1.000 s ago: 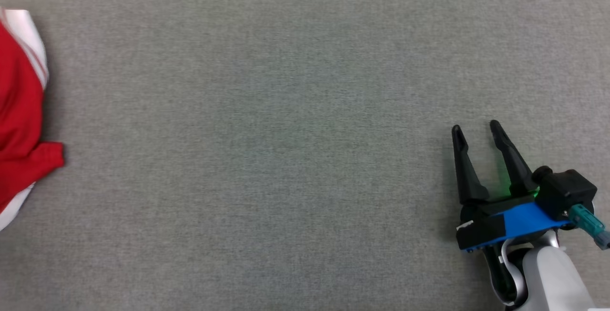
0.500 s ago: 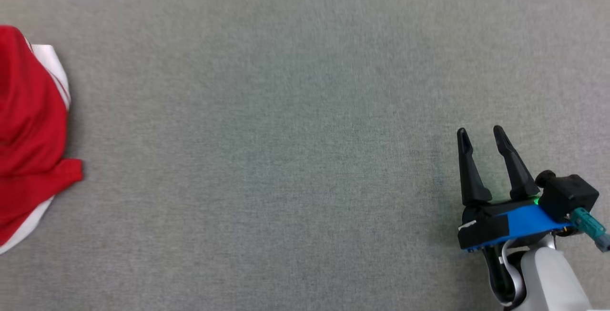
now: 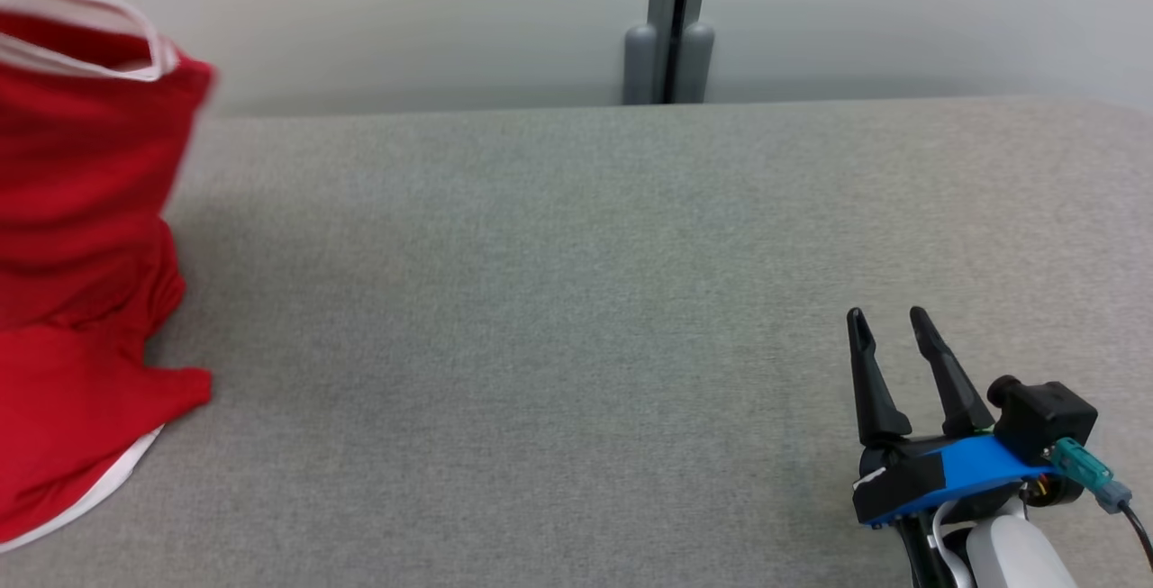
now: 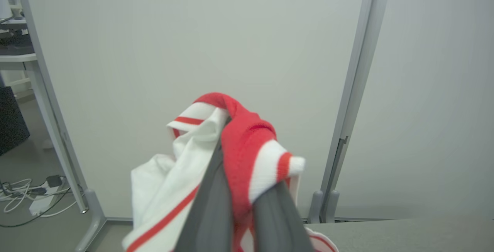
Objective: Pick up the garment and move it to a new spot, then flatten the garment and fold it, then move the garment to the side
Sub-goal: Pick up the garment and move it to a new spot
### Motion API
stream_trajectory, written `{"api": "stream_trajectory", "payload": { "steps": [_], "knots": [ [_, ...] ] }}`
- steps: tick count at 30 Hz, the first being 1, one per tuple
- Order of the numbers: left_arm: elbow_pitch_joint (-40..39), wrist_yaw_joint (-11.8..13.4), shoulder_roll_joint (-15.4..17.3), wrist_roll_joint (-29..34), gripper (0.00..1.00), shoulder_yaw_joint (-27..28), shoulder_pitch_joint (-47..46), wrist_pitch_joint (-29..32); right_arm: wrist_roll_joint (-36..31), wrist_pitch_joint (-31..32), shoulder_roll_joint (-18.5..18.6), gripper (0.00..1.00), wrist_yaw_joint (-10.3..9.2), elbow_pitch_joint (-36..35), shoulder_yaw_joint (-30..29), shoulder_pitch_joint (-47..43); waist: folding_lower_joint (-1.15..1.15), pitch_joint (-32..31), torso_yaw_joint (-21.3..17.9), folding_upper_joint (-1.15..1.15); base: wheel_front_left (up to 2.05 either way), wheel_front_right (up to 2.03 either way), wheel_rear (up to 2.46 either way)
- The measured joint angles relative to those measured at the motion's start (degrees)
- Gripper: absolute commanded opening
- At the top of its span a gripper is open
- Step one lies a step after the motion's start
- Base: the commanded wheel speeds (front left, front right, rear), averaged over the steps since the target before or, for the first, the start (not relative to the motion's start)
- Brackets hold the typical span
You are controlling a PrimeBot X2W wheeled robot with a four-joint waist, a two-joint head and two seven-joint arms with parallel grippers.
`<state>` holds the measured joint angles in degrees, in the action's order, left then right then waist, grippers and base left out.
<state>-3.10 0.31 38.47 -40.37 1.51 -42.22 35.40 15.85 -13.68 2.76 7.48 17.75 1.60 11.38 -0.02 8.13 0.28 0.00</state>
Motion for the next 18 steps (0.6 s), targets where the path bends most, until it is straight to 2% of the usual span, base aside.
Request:
{"api": "stream_trajectory", "payload": {
  "steps": [5,10,15,18],
  "knots": [
    [-2.8,0.7,-6.2,0.2,0.00,-6.6,-8.9,0.9,0.4,0.1,0.0,1.00,0.00,0.3,0.6,-1.2,0.00,-2.5,-1.9,0.00,0.00,0.00,0.00],
    [-0.9,0.1,-10.9,-0.1,0.00,-11.4,-14.6,1.4,0.7,0.4,0.0,1.00,0.00,-0.1,1.9,-1.4,0.01,-3.2,-5.0,0.00,0.00,0.00,0.00],
    [0.1,0.1,-15.3,0.2,0.00,-16.0,-14.5,1.5,1.1,0.7,0.0,1.00,0.00,-0.6,3.1,-1.6,0.01,-2.7,-8.9,0.00,0.00,0.00,0.00],
    [2.3,-0.8,-17.2,0.0,0.00,-19.1,-10.7,1.3,1.6,0.7,0.0,1.00,0.00,-0.6,3.5,-1.6,0.02,-2.1,-11.3,0.00,0.00,0.00,0.00]
  ]
}}
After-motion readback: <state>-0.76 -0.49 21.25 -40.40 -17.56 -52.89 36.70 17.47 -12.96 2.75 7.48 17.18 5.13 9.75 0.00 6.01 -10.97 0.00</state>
